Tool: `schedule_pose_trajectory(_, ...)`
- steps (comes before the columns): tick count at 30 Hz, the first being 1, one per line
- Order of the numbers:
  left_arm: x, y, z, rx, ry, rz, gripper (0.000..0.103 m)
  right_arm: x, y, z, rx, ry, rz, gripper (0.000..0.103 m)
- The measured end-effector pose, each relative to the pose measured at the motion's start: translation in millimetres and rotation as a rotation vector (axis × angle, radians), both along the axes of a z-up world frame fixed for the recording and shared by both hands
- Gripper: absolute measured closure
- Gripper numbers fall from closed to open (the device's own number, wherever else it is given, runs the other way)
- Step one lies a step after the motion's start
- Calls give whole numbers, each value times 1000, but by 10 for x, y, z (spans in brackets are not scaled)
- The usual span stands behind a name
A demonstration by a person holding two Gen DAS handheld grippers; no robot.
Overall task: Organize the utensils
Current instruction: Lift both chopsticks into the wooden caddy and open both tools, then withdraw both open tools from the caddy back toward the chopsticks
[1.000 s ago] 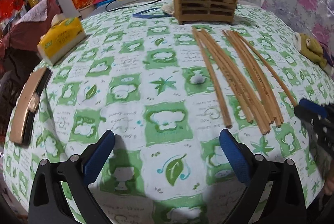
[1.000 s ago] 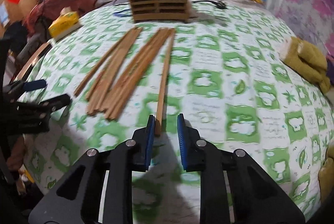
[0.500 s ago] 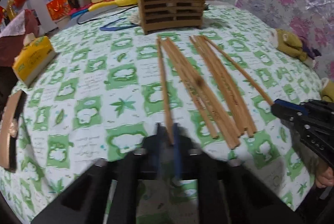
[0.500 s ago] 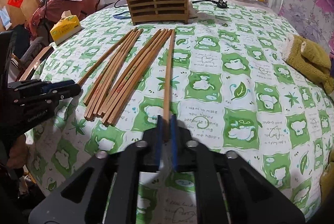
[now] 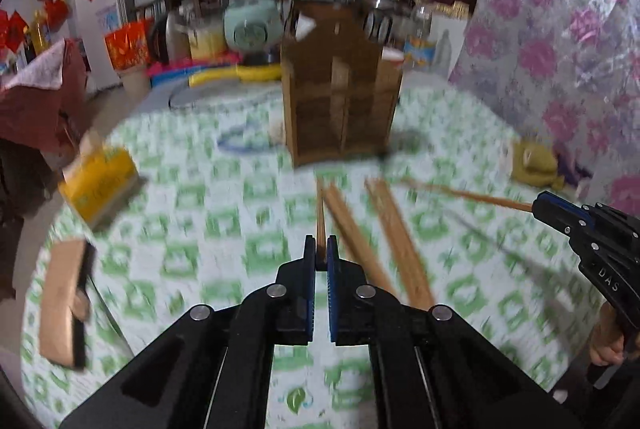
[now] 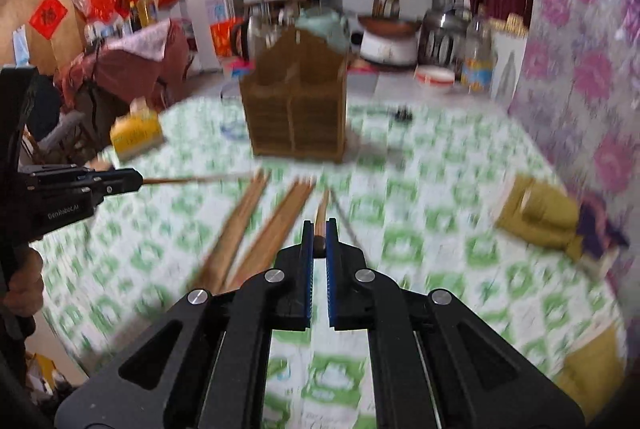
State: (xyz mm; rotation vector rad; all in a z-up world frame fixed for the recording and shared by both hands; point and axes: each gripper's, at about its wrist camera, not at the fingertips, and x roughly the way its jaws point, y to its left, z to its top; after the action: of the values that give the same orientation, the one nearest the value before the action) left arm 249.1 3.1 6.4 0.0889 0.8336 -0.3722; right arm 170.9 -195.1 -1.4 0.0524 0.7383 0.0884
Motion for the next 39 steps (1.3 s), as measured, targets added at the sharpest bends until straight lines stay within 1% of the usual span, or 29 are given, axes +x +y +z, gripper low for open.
schedule_pose_trajectory(4,181,-102,404,-22,-54,-10,97,201,-60,336,25,-52,5,96)
schedule_pose_trajectory(6,272,-143,539,-32,-62,-19,97,315,-78,477,34,-69,9,96)
schedule_pose_trajectory(10,486,-275,809,-38,-76,-39,97,551,-88,668,62,-81,27,96)
schedule_pose_trajectory(12,597,-343,964,-34,-97,-38,97,668,-101,769,77,-90,35,97)
schedule_pose_trajectory(14,719,-389,1149,-41,-127,-26,97,825,-102,927,88,-118,35,97)
schedule_pose_trajectory(16,855,-407,1376,-66,-163,-6,97,961,-113,1105,107,-155,34,97)
schedule_pose_trajectory(19,1049,-428,1625,-87,-219,20,97,1182,-137,1420,143,-241,20,97)
schedule_pose_trajectory(20,1110,-434,1659,-91,-225,25,97,1263,-144,1516,154,-274,11,96)
schedule_pose_trajectory(21,1182,-443,1681,-94,-230,31,97,1349,-152,1578,164,-299,3,96)
schedule_pose_trajectory(23,1382,-470,1615,-98,-227,55,97,1490,-156,1599,180,-316,-3,97)
schedule_pose_trajectory(24,1439,-471,1551,-97,-222,63,97,1597,-148,1540,179,-317,-13,97)
schedule_pose_trajectory(25,1552,-477,1415,-106,-200,72,97,1687,-140,1453,175,-307,-24,97)
schedule_pose_trajectory(26,1637,-459,1310,-114,-175,74,97,1762,-129,1342,173,-288,-34,96)
schedule_pose_trajectory(28,1782,-443,1071,-118,-115,84,97,1939,-123,1061,178,-216,-35,96)
schedule_pose_trajectory(29,1846,-426,935,-118,-82,96,97,2027,-123,892,175,-166,-32,96)
schedule_pose_trajectory(30,1878,-403,839,-115,-56,100,93,2076,-136,792,170,-135,-34,92)
schedule_pose_trajectory(31,1883,-372,765,-114,-38,105,89,2099,-169,696,171,-104,-40,92)
schedule_pose_trajectory(33,1824,-266,735,-109,-45,131,55,2048,-255,656,184,-101,-58,91)
schedule_pose_trajectory(34,1759,-202,780,-104,-72,158,50,1993,-302,693,192,-112,-61,90)
schedule_pose_trajectory(36,1643,-119,853,-99,-106,179,40,1856,-332,780,195,-139,-68,86)
schedule_pose_trajectory(37,1566,-55,915,-106,-119,191,38,1763,-342,855,192,-158,-74,84)
schedule_pose_trajectory(39,1407,67,989,-130,-132,216,27,1591,-332,962,188,-181,-73,82)
